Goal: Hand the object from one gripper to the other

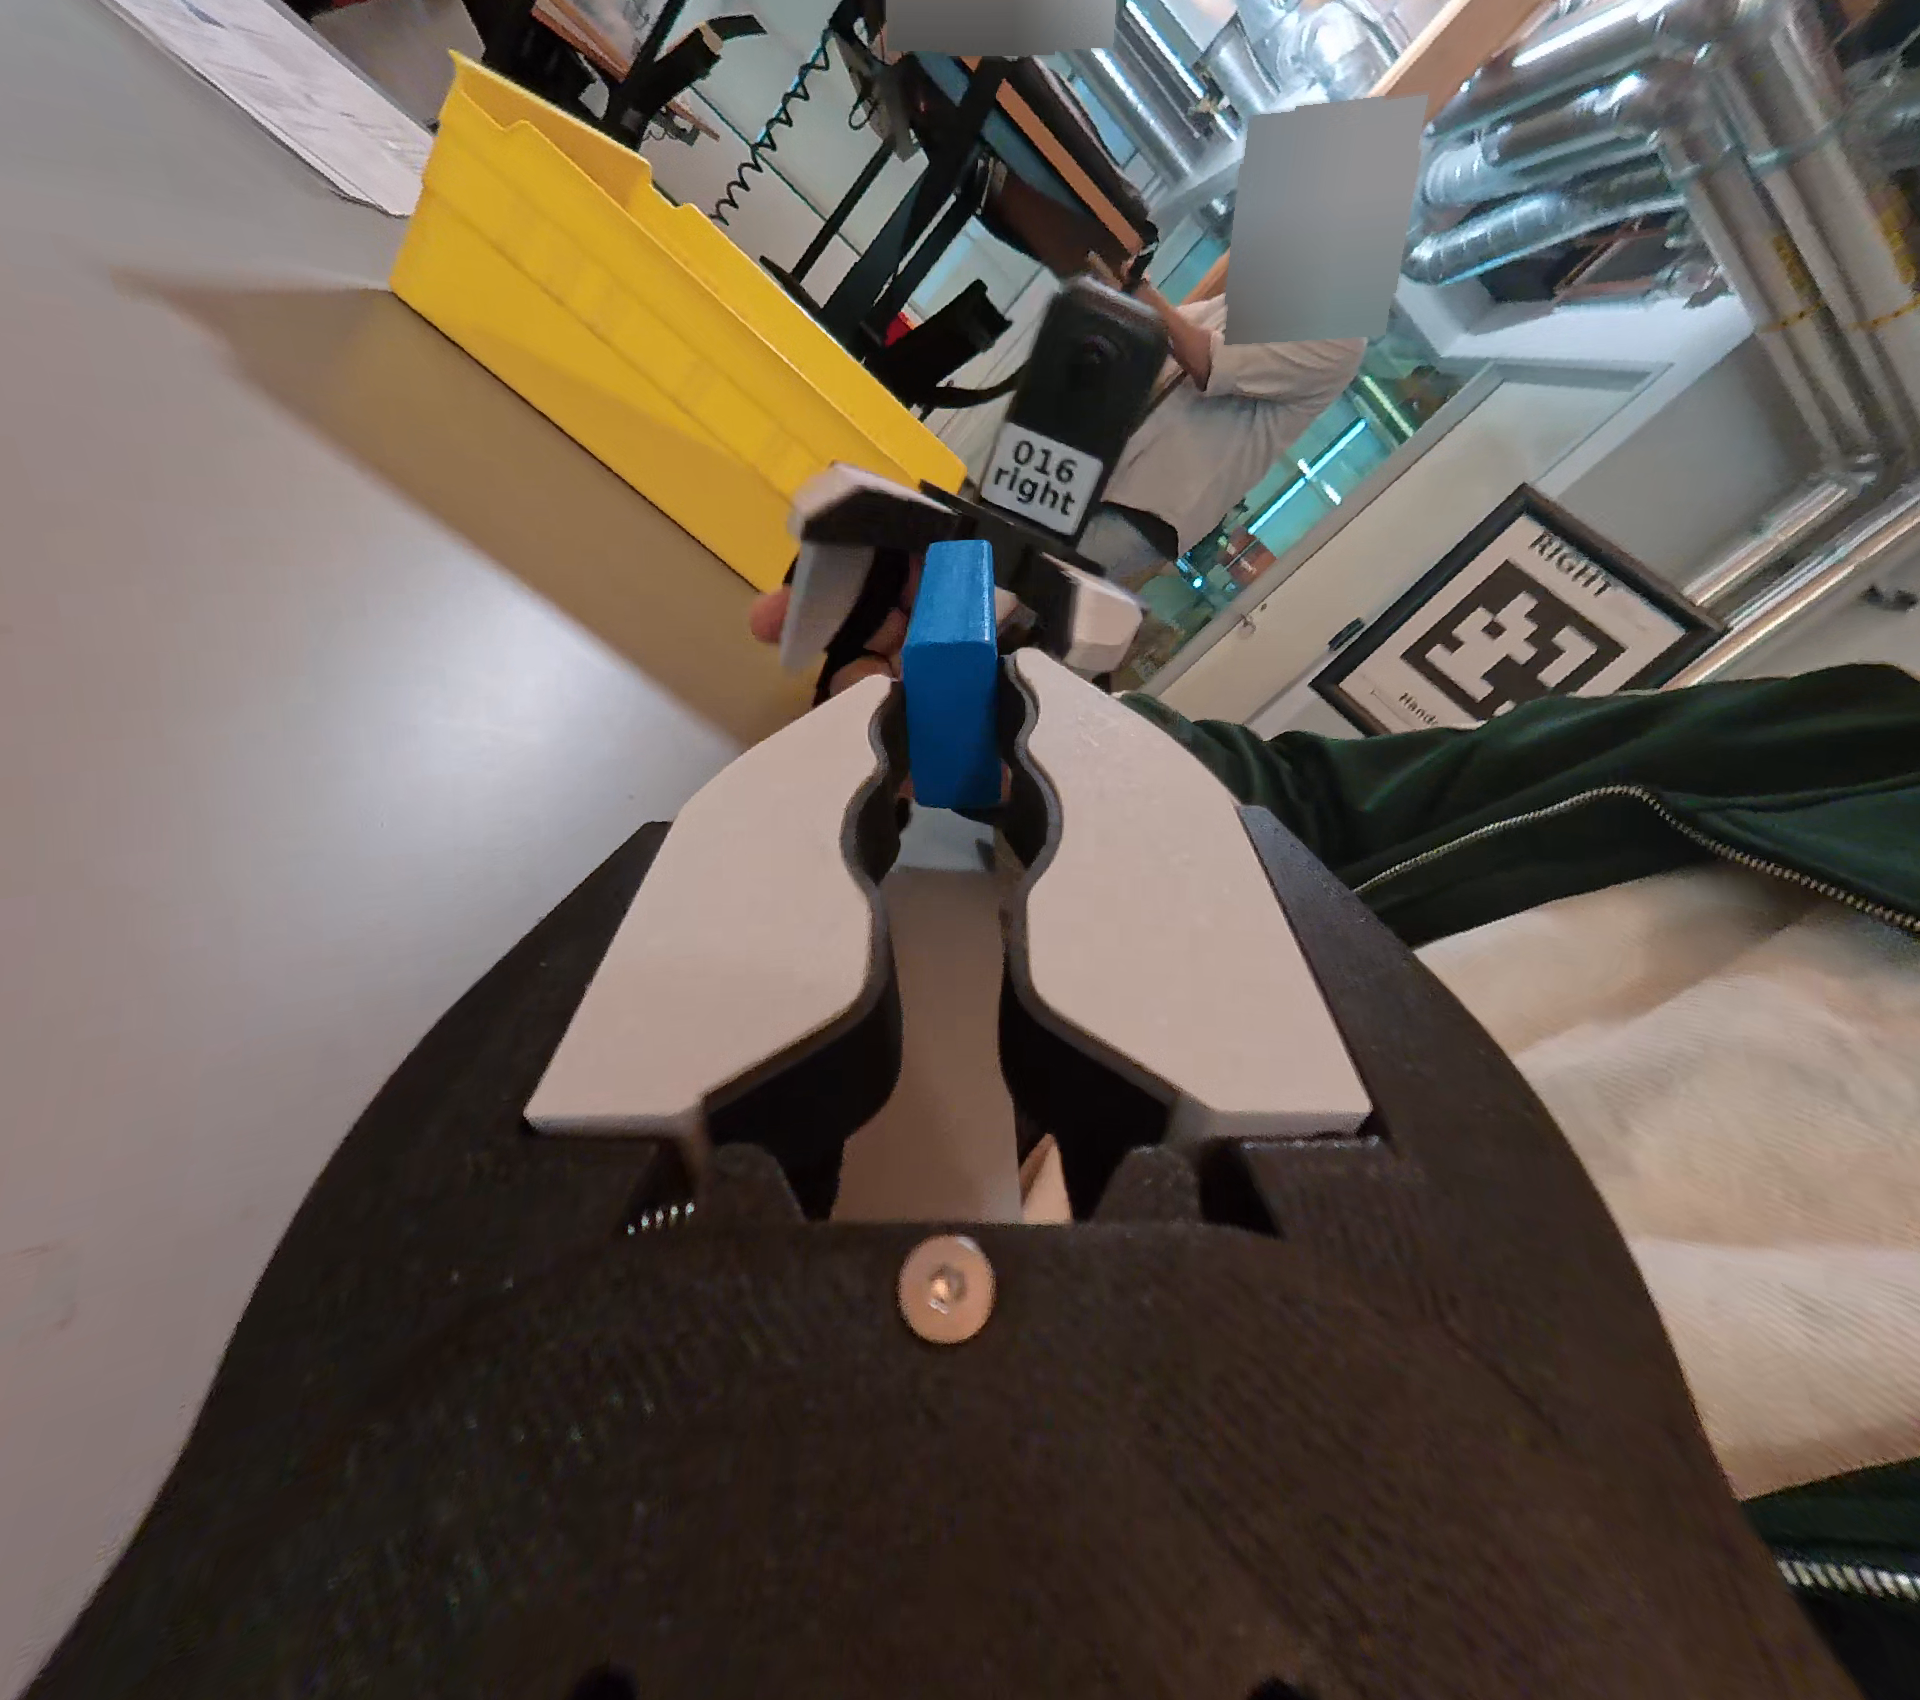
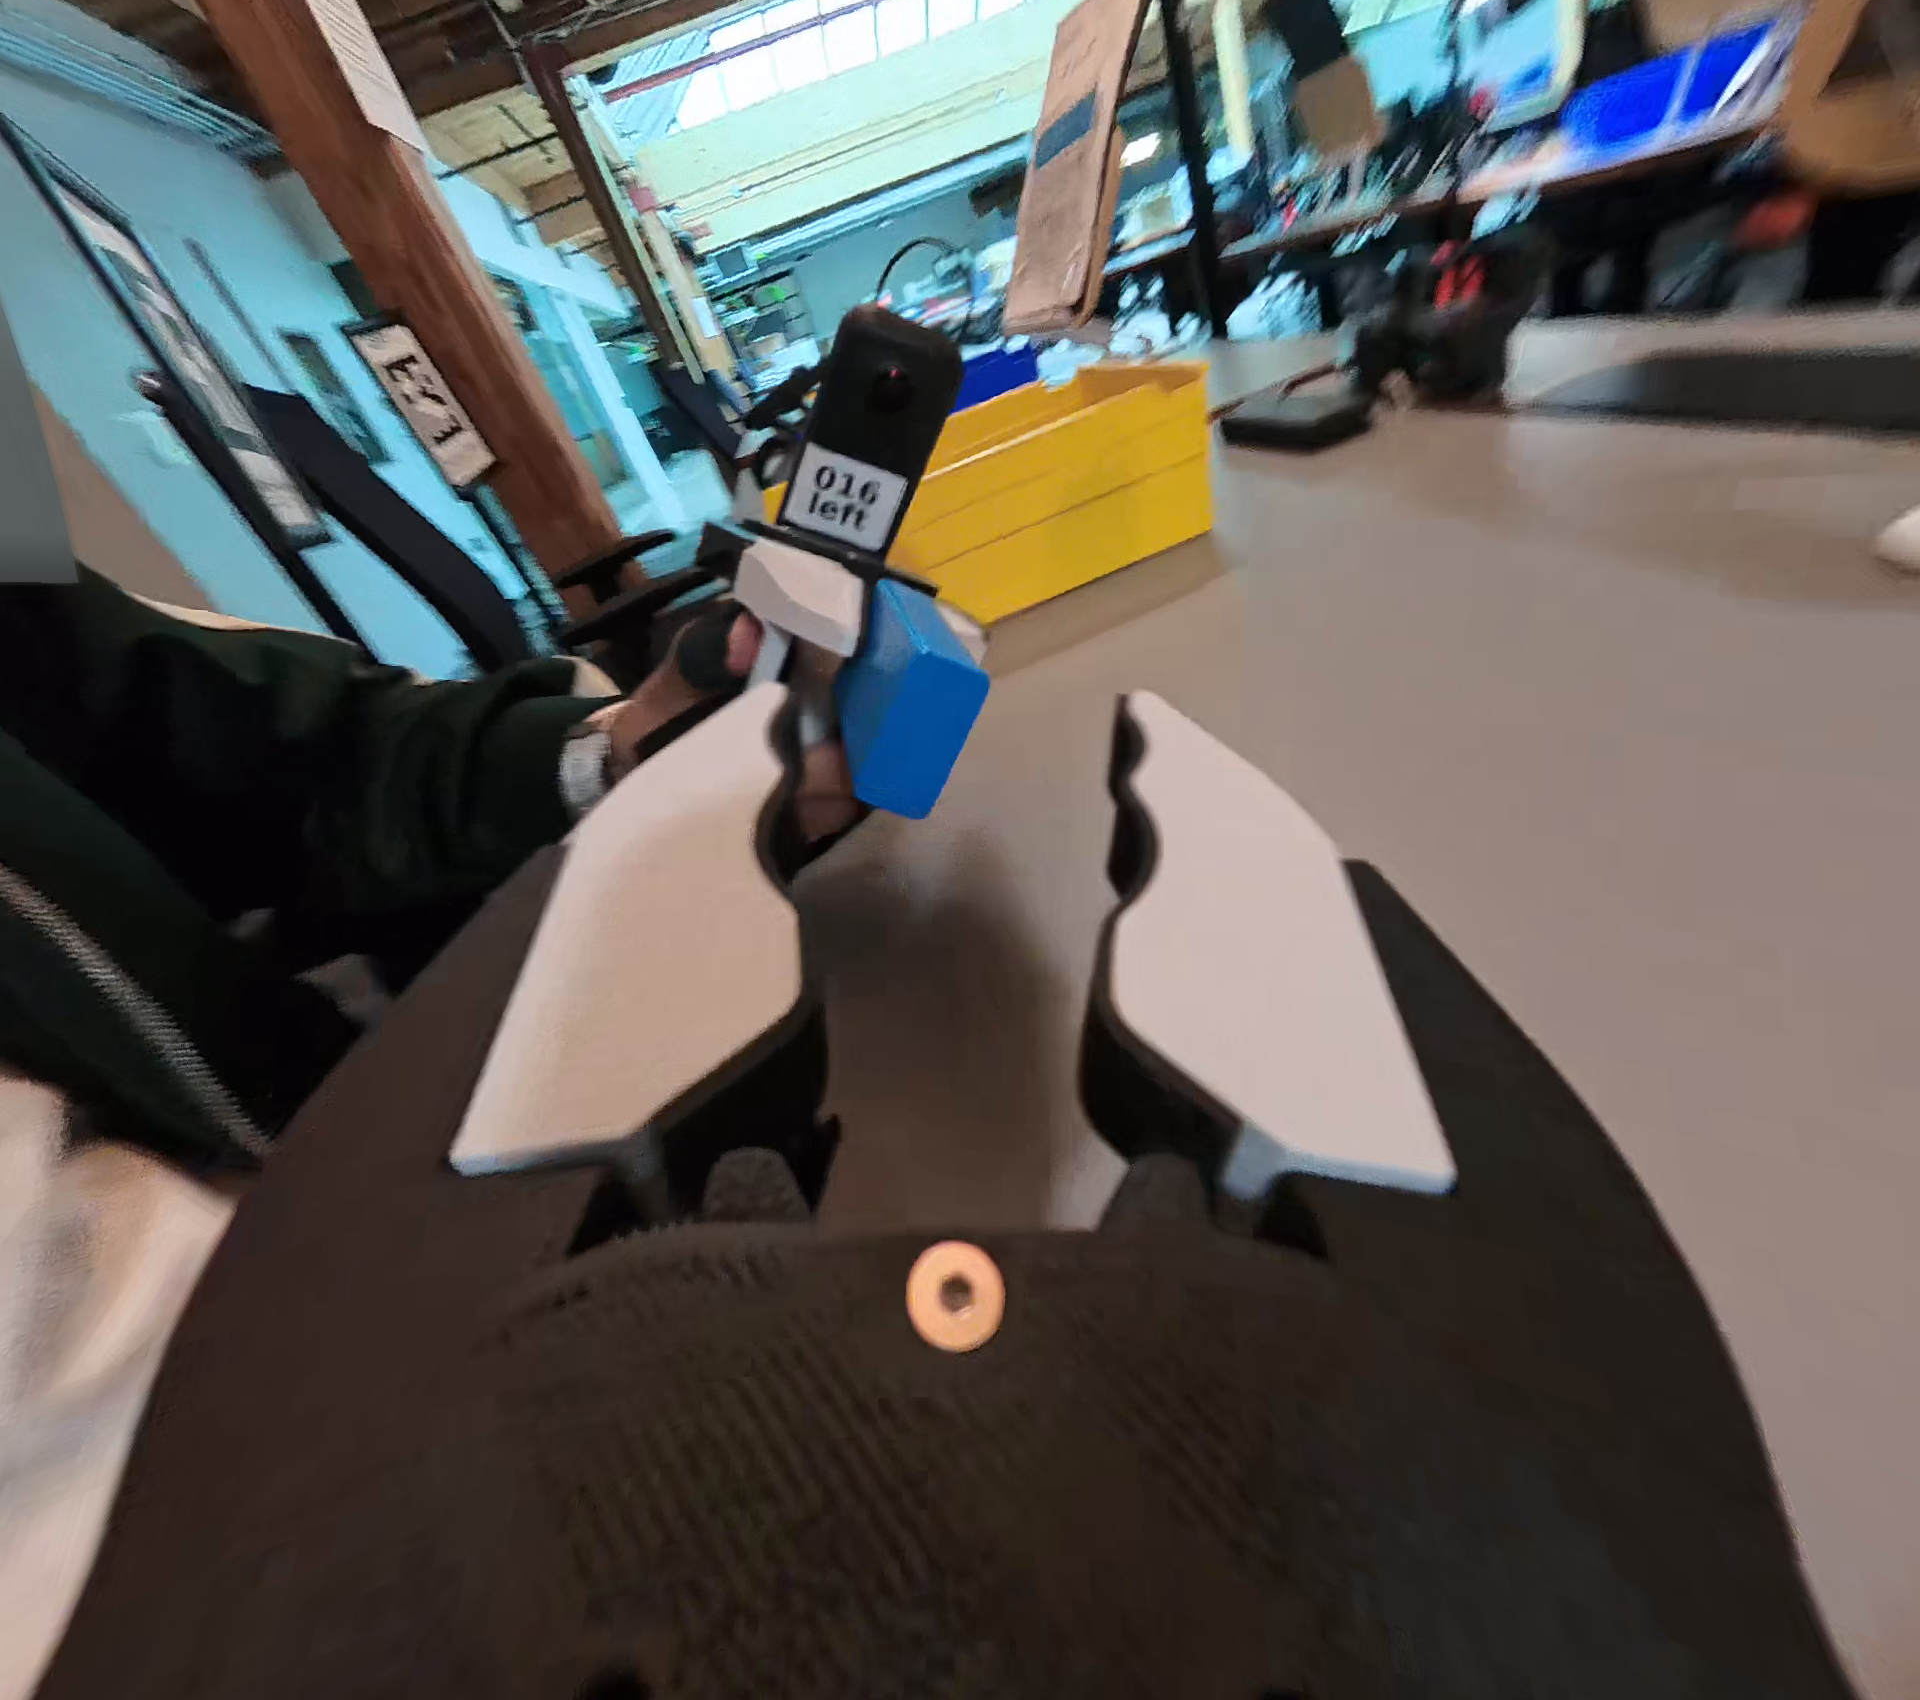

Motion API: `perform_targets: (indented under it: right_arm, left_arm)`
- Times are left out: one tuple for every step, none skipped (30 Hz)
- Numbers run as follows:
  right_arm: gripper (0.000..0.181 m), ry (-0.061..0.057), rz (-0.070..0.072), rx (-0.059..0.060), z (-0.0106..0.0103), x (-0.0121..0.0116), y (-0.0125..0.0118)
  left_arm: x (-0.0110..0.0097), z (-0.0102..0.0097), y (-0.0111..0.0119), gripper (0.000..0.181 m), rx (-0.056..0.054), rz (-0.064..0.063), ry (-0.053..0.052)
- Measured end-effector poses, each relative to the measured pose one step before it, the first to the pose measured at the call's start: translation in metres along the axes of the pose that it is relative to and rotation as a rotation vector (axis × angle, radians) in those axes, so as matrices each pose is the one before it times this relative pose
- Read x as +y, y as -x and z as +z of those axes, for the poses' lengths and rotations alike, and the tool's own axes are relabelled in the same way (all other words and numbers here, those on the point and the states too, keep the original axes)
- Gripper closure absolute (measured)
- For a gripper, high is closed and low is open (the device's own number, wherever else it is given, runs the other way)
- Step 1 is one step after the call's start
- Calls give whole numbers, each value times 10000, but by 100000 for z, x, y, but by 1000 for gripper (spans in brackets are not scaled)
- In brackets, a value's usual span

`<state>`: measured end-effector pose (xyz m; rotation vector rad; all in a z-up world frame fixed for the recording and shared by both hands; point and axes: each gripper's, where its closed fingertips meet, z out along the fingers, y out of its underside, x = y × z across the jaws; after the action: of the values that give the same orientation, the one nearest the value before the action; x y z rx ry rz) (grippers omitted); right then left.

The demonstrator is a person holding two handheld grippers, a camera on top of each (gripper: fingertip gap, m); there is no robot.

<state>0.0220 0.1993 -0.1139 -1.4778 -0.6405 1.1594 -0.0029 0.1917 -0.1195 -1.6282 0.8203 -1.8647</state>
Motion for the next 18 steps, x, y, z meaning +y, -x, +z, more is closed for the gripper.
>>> perform_targets:
  right_arm:
    - [114,-231,-780,270,-123,-421,-222]
    - [107,-106,-804,166,-129,-312,-79]
    - [103,12,-798,-50,-78,-172,239]
    - [102,55,-755,-339,-31,-87,661]
    - [103,138,-710,-307,19,60,645]
    - [105,217,-608,-89,56,192,361]
    - [110,197,-564,-145,88,205,455]
    - [112,245,-462,-73,106,282,348]
    - [117,281,-418,-8,99,349,233]
    - [119,235,-358,27,79,300,163]
    - [122,172,-286,18,74,208,140]
    - [124,139,-224,39,51,168,61]
    - [125,125,-143,26,63,136,42]
    - [127,104,-85,-40,31,132,111]
    - [133,45,-84,-12,-9,48,57]
    - [142,3,-63,159,-57,-43,-177]
    - [148,45,-89,26,-107,-47,-92]
    - [148,59,23,-73,-69,-76,15]
  left_arm:
    - [-147,-166,134,162,50,-250,-96]
    - [-95,-157,176,162,42,-310,-69]
    - [-30,-132,102,162,115,-360,-21]
    - [14,-88,2,162,208,-387,8]
    - [67,-48,117,163,143,-424,25]
    - [133,-8,160,163,124,-426,53]
    - [158,11,86,163,154,-398,62]
    - [150,46,68,163,146,-369,47]
    - [169,61,34,163,143,-318,72]
    - [145,85,8,163,108,-200,59]
    - [162,86,33,162,40,-111,86]
    - [176,104,4,162,17,-30,115]
    - [139,107,-76,162,46,6,105]
    - [120,105,-60,162,20,7,87]
    - [128,84,-31,162,3,11,88]
    - [132,76,-51,162,41,10,88]
    - [93,69,-53,162,58,-17,56]
    - [25,55,-67,162,64,-12,5]
